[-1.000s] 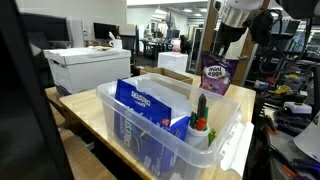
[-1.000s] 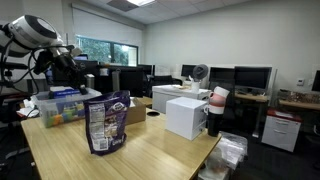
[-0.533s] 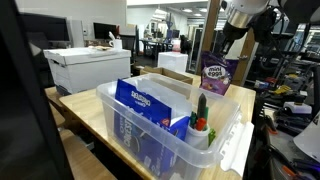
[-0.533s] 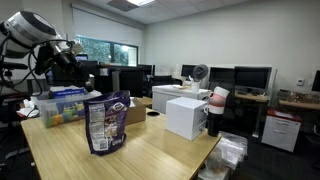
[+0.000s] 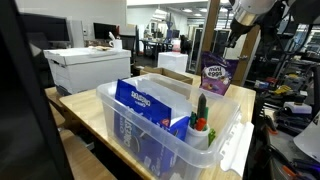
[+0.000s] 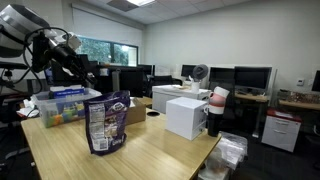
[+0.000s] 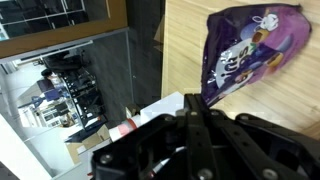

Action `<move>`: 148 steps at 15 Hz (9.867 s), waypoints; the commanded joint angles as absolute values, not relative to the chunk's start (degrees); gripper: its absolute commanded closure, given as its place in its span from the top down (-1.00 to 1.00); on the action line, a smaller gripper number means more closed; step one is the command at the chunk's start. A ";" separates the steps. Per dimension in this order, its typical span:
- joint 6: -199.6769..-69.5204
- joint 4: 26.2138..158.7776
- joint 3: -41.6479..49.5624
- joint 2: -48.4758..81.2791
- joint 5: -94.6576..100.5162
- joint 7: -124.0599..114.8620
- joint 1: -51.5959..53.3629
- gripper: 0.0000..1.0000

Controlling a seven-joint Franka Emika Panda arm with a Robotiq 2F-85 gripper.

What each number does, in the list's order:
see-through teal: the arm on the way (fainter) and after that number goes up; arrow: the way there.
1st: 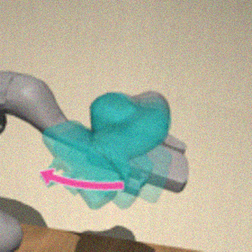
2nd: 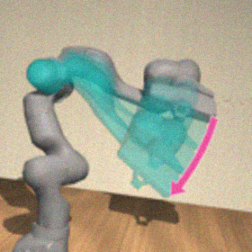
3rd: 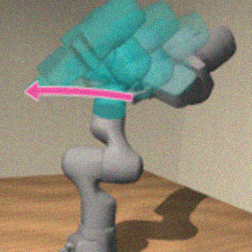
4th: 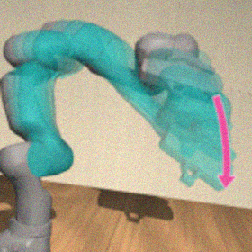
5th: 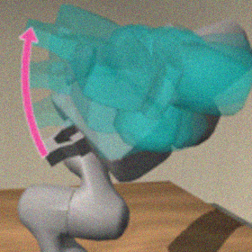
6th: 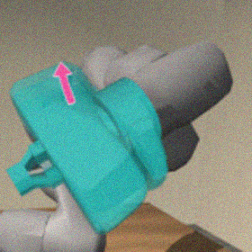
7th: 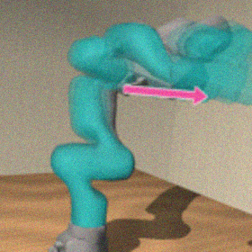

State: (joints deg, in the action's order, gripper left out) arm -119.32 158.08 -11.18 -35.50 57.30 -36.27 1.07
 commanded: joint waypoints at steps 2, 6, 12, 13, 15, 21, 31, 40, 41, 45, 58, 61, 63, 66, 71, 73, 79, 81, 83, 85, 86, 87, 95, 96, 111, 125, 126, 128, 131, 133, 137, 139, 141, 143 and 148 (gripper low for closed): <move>-117.44 160.59 -8.81 -39.14 61.30 -36.37 1.28 -0.94; -121.41 159.84 -4.18 -39.35 59.61 -34.64 1.79 -0.93; -133.91 160.21 4.46 -40.40 55.14 -30.95 0.82 -0.94; -135.28 159.67 8.30 -39.87 55.15 -30.32 3.44 -0.93; -137.97 159.44 11.93 -39.69 53.56 -27.29 4.88 -0.93; -131.92 159.44 17.43 -40.07 48.70 -18.47 9.91 -0.93; -124.12 159.18 21.41 -40.64 45.50 -9.41 16.87 -0.87; -121.81 159.37 23.99 -40.97 48.88 -11.76 16.63 -0.78; -121.89 159.38 24.36 -41.08 48.19 -11.88 16.89 -0.41; -122.62 159.35 24.15 -40.41 46.27 -11.93 19.13 -0.08; -127.37 158.66 18.41 -37.45 41.83 -7.26 9.12 0.75; -129.62 157.85 18.67 -36.57 39.11 -5.28 5.33 0.94; -131.95 157.53 18.61 -35.82 36.06 -2.87 2.48 0.99; -135.37 157.48 19.30 -34.28 30.95 1.56 -0.64 1.00; -136.86 157.27 19.62 -31.87 19.02 8.91 -2.71 1.00; -136.55 157.23 19.48 -31.16 14.87 10.60 -2.89 1.00; -136.88 157.62 18.20 -28.89 8.71 13.56 -3.40 1.00; -137.08 157.71 17.65 -28.06 8.26 13.71 -3.70 1.00; -137.64 157.90 16.68 -27.22 9.19 13.11 -4.35 1.00; -138.01 158.06 15.94 -26.48 9.73 12.84 -4.68 1.00; -138.17 158.12 15.53 -26.10 10.04 12.68 -4.94 1.00; -138.20 158.11 15.20 -25.67 10.03 12.65 -5.11 1.00; -139.61 157.99 12.74 -22.61 11.67 11.66 -7.25 1.00; -139.79 157.98 12.55 -22.34 11.77 11.63 -7.46 1.00; -142.28 158.22 10.38 -19.35 14.03 9.98 -9.79 0.61; -137.70 156.08 8.28 -19.88 15.12 4.96 -10.52 -0.89; -137.34 155.89 8.02 -19.91 15.16 4.34 -10.56 -0.90; -136.43 155.50 7.67 -19.95 14.78 3.49 -10.52 -0.95; -133.94 154.71 6.99 -20.03 14.95 2.09 -10.48 -1.00; -131.78 153.91 6.16 -20.03 15.96 0.64 -10.67 -0.97; -126.02 151.61 4.34 -19.91 18.05 -3.09 -10.45 -0.96; -123.52 150.19 3.20 -20.18 19.41 -4.84 -9.98 -0.96; -120.98 148.48 1.90 -20.21 20.67 -6.66 -9.48 -0.96; -118.70 146.99 0.78 -20.10 21.47 -8.12 -8.99 -0.96; -112.70 143.10 -1.76 -19.96 22.08 -10.12 -7.08 -0.96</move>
